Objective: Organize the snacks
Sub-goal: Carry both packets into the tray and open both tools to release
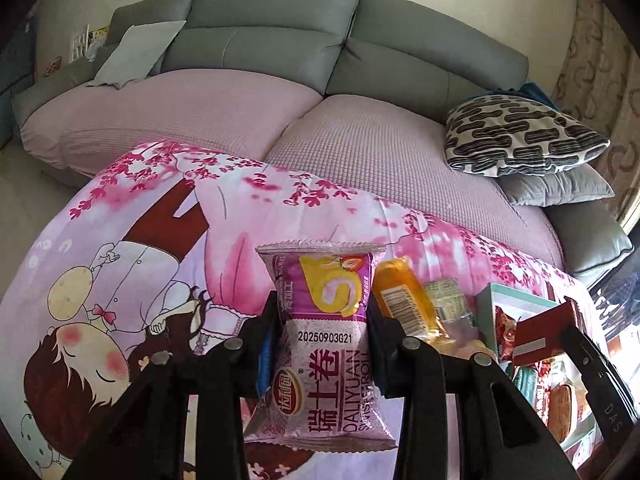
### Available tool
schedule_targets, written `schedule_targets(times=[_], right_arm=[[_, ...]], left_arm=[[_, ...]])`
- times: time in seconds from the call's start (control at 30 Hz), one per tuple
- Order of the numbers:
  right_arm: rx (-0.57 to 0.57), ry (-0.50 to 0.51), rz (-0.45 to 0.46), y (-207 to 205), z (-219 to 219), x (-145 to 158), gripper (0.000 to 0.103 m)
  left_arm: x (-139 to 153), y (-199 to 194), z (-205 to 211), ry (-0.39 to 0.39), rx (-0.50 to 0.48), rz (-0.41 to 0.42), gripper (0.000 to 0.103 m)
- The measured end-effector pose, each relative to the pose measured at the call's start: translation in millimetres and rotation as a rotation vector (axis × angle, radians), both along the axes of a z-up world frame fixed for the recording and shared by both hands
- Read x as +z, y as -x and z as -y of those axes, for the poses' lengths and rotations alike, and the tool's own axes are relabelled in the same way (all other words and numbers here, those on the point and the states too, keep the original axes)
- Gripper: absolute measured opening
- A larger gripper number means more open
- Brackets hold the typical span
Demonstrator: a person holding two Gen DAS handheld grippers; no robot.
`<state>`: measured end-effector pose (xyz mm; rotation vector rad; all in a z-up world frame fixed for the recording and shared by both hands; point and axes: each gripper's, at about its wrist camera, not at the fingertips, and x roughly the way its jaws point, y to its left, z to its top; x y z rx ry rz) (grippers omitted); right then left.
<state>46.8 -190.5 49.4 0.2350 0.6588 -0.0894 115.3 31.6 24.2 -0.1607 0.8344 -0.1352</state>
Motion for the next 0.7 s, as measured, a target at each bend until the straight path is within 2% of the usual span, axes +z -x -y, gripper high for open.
schedule_targets(times=[0.23, 0.47, 0.7], right_arm=[[-0.035, -0.017, 0.021, 27.2, 23.8, 7.8, 0.026], [-0.172, -0.048, 0.044, 42.4, 84.4, 8.2, 0.026], [-0.328, -0.029, 0.042, 59.7, 139.7, 3.5, 0.026]], left_arm=[[4.2, 18.7, 55.2, -0.028, -0.139, -0.012, 0.040], [8.5, 26.3, 117.9, -0.050, -0.277, -0.011, 0.040], [11.4, 31.7, 180.3, -0.059, -0.400, -0.002, 0.040]])
